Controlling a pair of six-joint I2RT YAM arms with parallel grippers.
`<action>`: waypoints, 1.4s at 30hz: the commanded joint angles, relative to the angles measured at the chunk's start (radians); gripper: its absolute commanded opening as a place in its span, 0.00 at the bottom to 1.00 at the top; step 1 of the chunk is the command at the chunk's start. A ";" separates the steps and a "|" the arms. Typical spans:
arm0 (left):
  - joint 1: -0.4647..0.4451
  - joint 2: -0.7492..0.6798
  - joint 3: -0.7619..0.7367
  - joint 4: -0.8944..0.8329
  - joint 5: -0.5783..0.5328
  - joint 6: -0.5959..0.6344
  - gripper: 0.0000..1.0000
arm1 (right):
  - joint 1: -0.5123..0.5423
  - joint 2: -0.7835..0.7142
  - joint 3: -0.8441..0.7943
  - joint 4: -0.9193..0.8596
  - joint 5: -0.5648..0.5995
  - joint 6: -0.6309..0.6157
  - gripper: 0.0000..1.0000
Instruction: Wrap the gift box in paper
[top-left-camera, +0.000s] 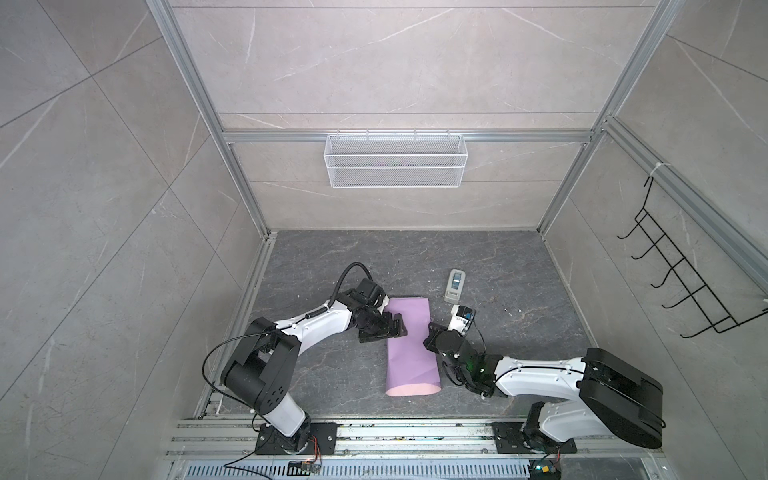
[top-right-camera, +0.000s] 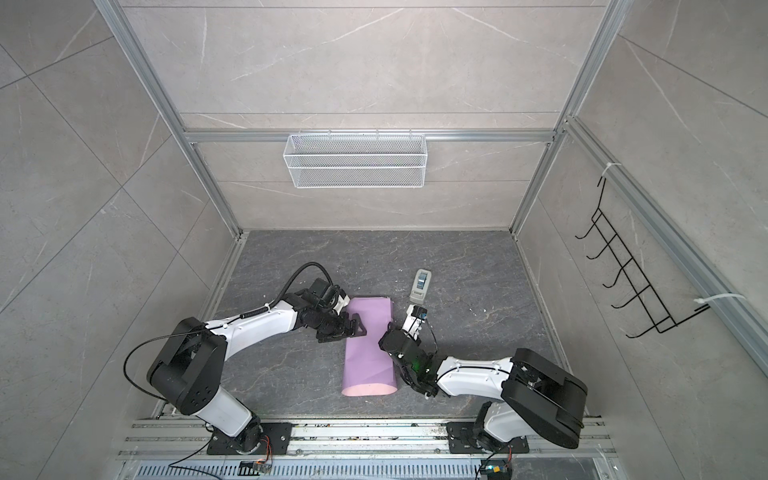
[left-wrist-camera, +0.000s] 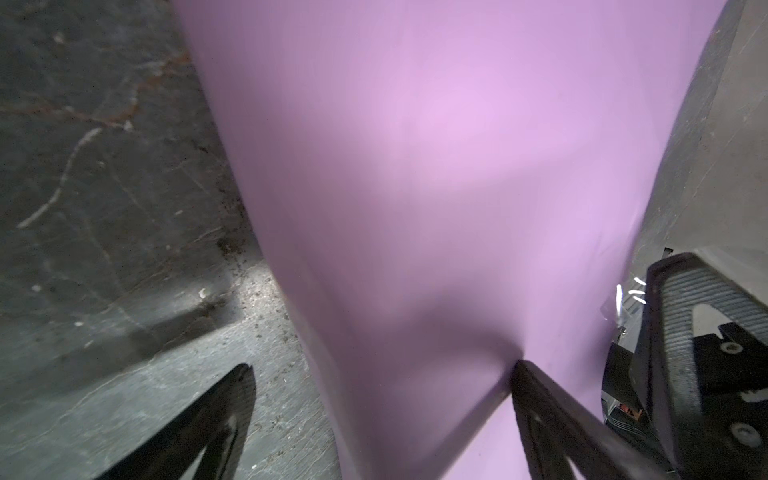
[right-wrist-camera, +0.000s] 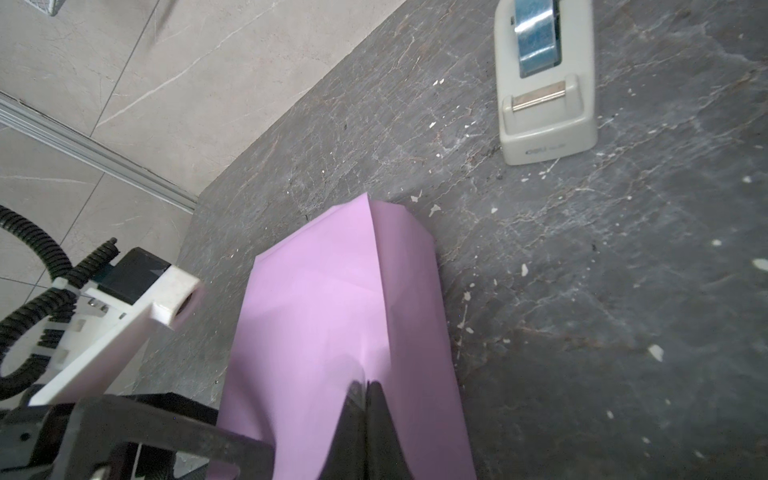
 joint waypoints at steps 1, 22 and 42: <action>-0.011 0.058 -0.025 -0.070 -0.082 0.027 0.97 | 0.004 0.018 -0.015 0.020 0.025 0.017 0.00; -0.011 0.062 -0.028 -0.065 -0.076 0.029 0.97 | -0.014 0.048 -0.034 0.043 -0.024 0.031 0.05; -0.011 0.071 -0.026 -0.064 -0.074 0.030 0.97 | -0.148 -0.074 -0.092 -0.026 -0.083 -0.008 0.27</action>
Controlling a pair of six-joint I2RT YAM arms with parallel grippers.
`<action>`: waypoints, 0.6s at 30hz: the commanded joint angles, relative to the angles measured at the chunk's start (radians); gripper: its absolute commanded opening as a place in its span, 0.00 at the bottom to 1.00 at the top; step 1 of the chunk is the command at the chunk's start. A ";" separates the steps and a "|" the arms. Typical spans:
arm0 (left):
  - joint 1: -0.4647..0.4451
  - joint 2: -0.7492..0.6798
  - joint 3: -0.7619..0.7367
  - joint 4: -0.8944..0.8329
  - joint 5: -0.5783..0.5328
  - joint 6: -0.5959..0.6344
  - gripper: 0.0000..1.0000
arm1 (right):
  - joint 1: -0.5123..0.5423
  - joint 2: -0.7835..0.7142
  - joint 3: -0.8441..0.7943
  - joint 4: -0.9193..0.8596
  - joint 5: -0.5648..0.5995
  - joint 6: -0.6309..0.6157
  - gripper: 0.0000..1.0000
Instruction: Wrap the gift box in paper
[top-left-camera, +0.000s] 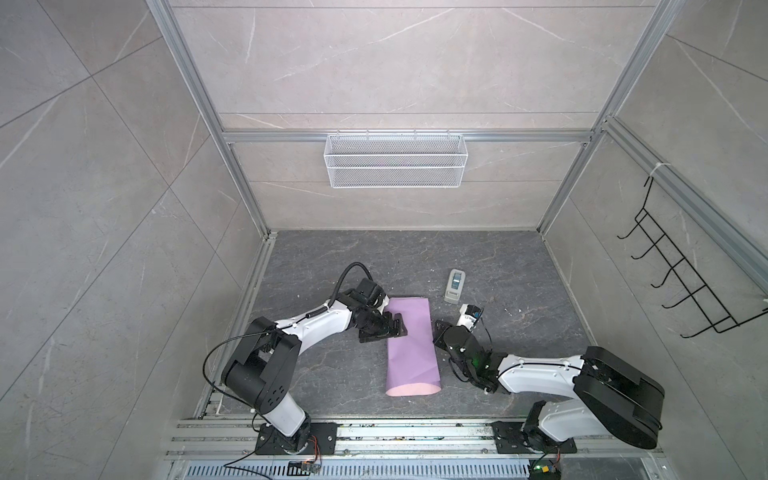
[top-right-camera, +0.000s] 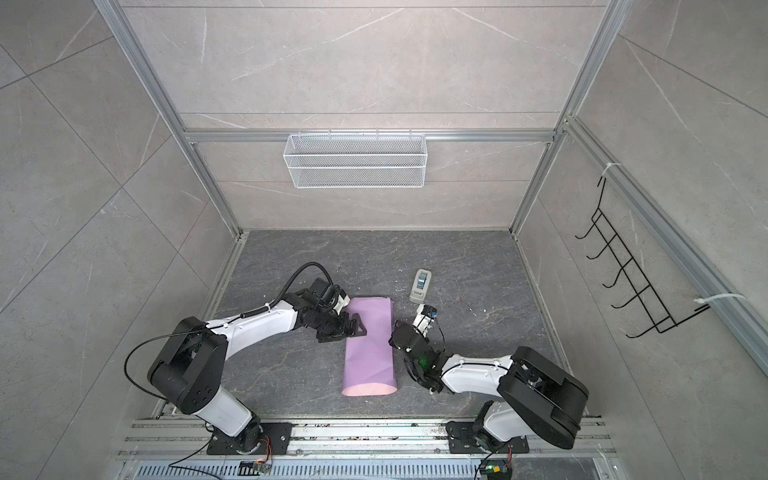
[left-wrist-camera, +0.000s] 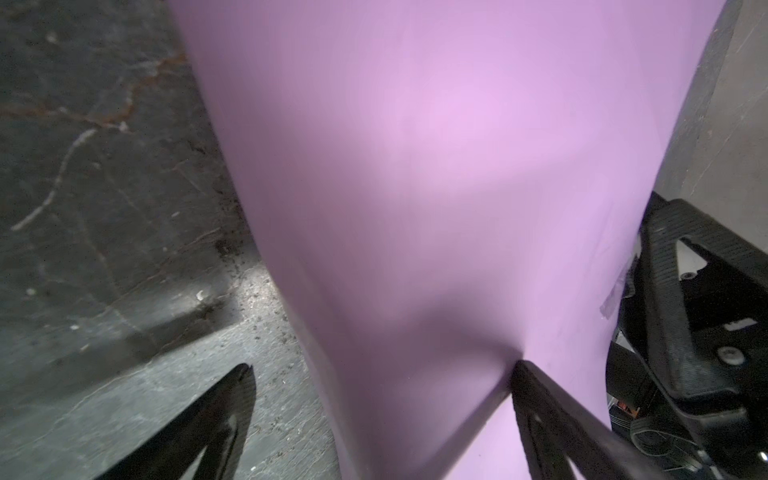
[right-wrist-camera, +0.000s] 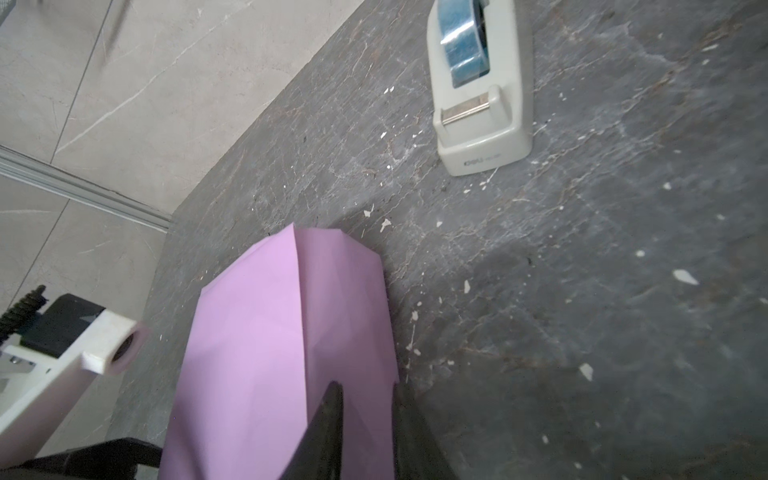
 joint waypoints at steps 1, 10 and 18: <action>-0.014 0.067 -0.026 -0.066 -0.083 0.027 0.97 | -0.040 -0.075 -0.039 -0.064 -0.015 -0.032 0.27; -0.014 0.070 -0.025 -0.064 -0.084 0.024 0.97 | -0.129 -0.370 0.082 -0.530 -0.177 -0.331 0.39; -0.014 0.071 -0.020 -0.067 -0.088 0.026 0.97 | -0.020 -0.215 0.375 -0.836 -0.288 -0.431 0.42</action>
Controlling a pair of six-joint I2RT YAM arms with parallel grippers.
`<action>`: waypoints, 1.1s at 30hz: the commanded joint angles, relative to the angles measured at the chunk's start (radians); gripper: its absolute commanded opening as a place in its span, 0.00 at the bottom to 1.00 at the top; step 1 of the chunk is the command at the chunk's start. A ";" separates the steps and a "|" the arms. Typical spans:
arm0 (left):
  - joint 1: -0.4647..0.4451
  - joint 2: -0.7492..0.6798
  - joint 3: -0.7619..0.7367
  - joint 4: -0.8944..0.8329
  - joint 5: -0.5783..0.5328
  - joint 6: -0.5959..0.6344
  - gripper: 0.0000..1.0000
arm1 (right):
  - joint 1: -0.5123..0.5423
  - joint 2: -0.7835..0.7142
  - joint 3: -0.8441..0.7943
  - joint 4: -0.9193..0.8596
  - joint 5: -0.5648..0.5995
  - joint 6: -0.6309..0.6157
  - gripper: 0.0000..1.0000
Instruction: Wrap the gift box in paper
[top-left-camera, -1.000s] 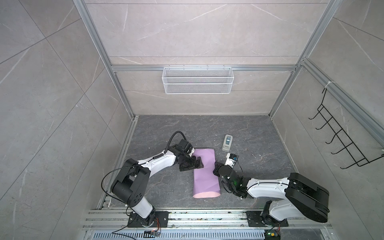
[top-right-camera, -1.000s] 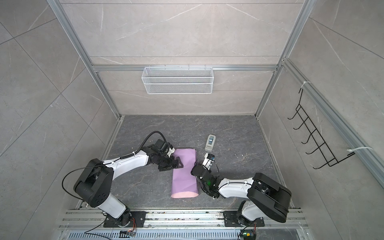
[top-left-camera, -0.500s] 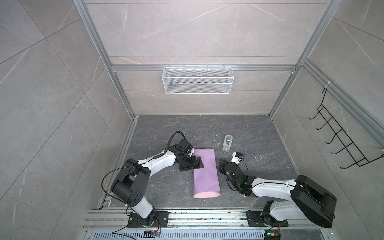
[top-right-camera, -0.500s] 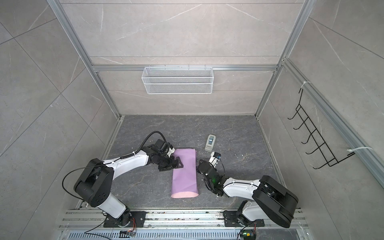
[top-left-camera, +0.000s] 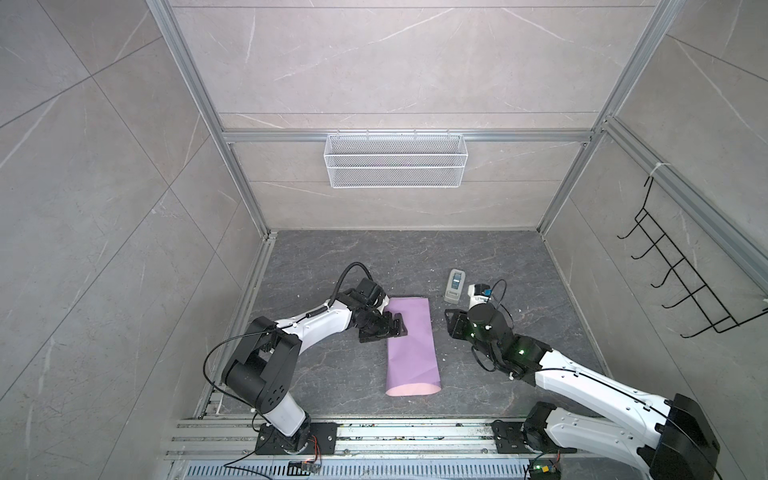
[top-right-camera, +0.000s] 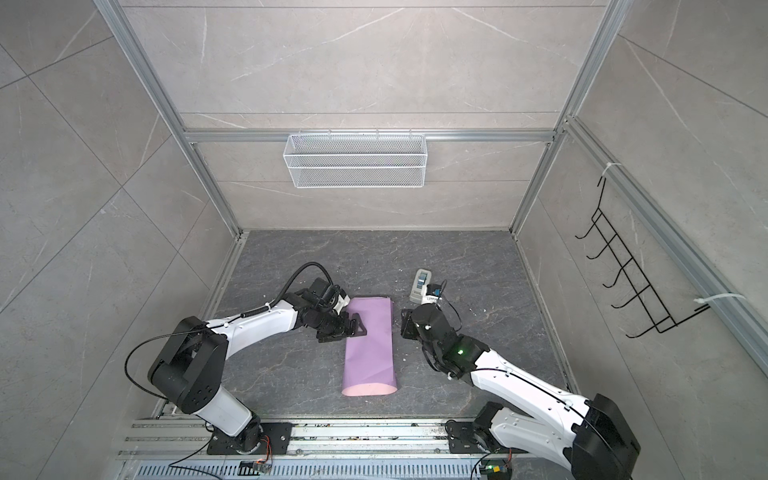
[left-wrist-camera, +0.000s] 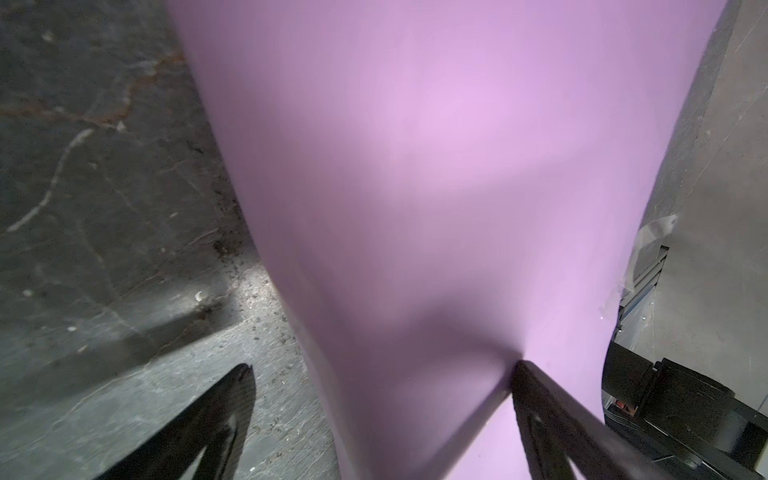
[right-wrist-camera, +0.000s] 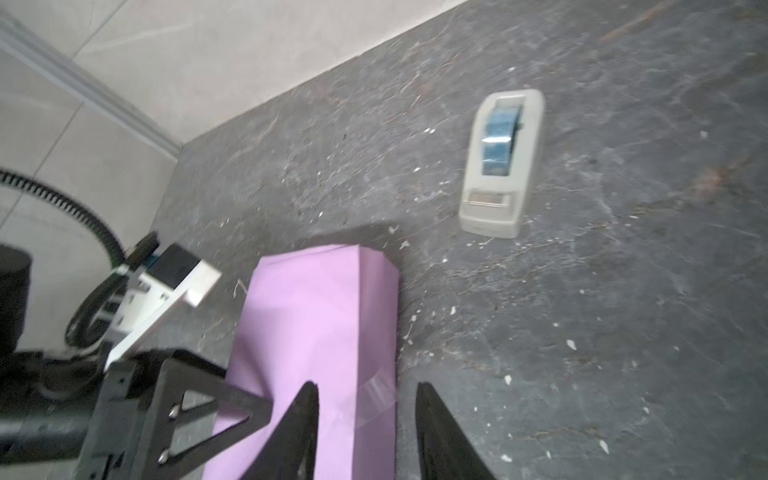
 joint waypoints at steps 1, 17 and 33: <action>-0.016 0.068 -0.023 -0.068 -0.093 0.025 0.97 | 0.052 0.096 0.104 -0.198 -0.071 -0.081 0.41; -0.016 0.063 -0.024 -0.071 -0.099 0.028 0.97 | 0.049 0.362 0.293 -0.262 -0.171 -0.092 0.35; -0.016 0.062 -0.026 -0.070 -0.100 0.028 0.97 | 0.006 0.402 0.264 -0.224 -0.176 -0.079 0.34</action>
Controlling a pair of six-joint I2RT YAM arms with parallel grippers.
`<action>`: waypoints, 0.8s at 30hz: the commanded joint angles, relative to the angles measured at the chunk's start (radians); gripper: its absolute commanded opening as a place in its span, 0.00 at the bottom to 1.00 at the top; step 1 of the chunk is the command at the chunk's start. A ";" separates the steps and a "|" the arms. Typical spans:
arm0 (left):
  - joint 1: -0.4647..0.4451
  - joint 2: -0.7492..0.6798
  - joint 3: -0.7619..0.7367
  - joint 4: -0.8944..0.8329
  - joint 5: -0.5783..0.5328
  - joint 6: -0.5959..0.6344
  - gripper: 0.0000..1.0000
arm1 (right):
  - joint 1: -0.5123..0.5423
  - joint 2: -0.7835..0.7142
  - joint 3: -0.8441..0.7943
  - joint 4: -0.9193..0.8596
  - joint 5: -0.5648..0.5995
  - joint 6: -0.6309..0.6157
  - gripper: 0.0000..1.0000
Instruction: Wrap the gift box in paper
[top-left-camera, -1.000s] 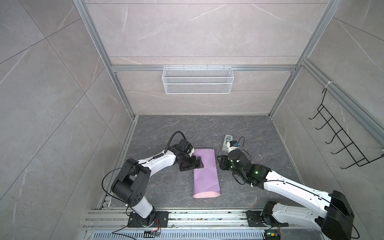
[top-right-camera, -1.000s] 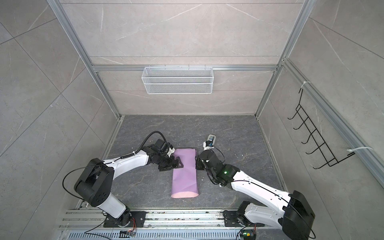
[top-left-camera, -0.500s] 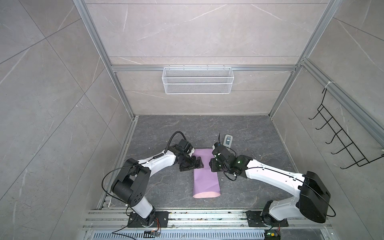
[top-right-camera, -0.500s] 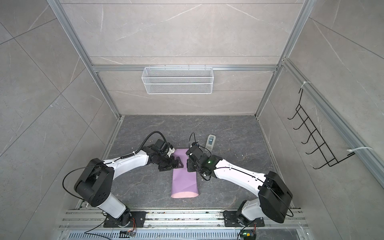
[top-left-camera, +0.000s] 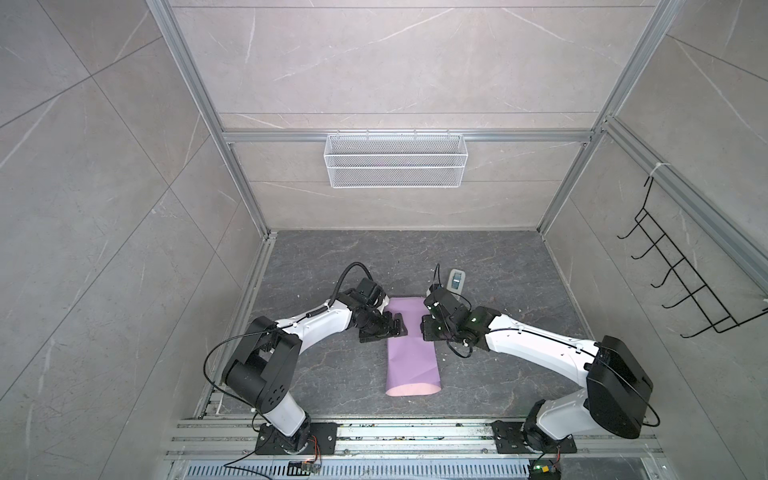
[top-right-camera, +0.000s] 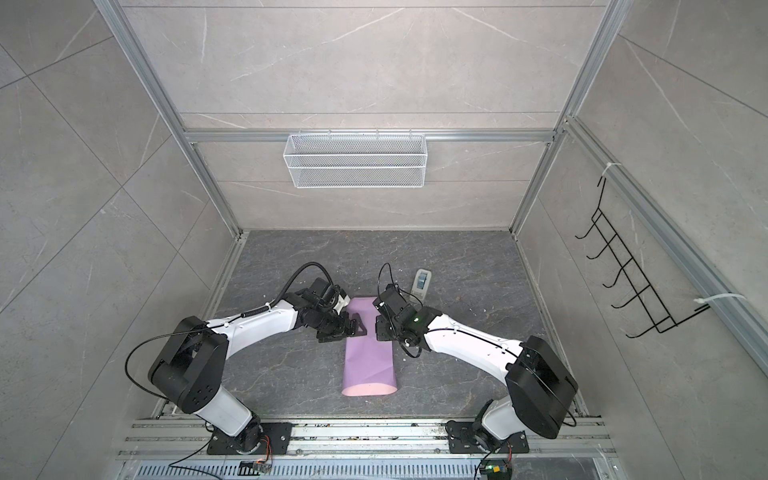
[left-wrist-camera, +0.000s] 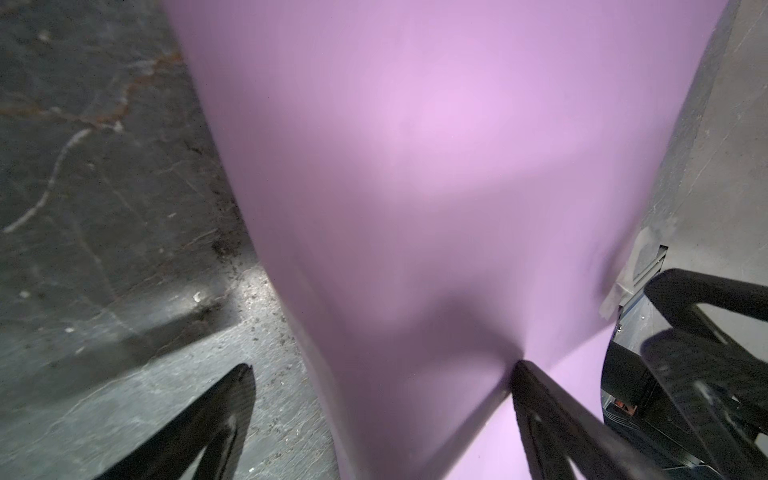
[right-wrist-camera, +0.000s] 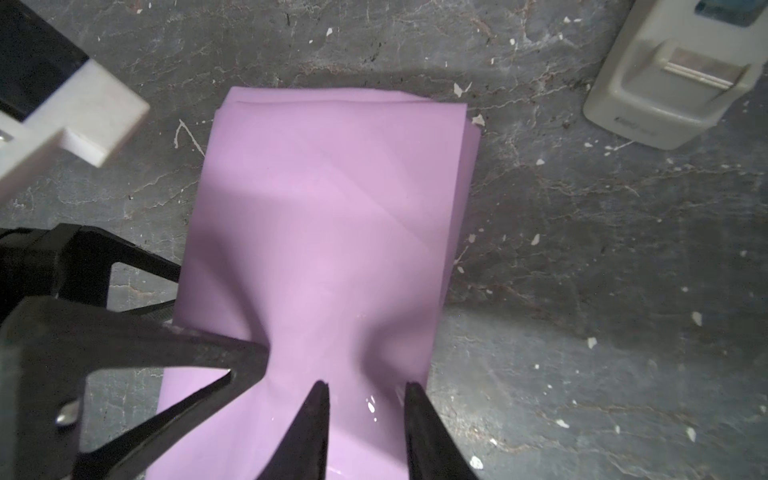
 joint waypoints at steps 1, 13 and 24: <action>-0.016 0.062 -0.027 -0.070 -0.101 0.026 0.97 | -0.008 0.015 -0.006 0.014 -0.003 -0.006 0.34; -0.016 0.066 -0.028 -0.072 -0.100 0.027 0.97 | -0.019 0.018 -0.032 0.026 -0.009 0.010 0.34; -0.016 0.065 -0.028 -0.072 -0.100 0.028 0.97 | -0.028 0.023 -0.049 0.049 -0.024 0.023 0.35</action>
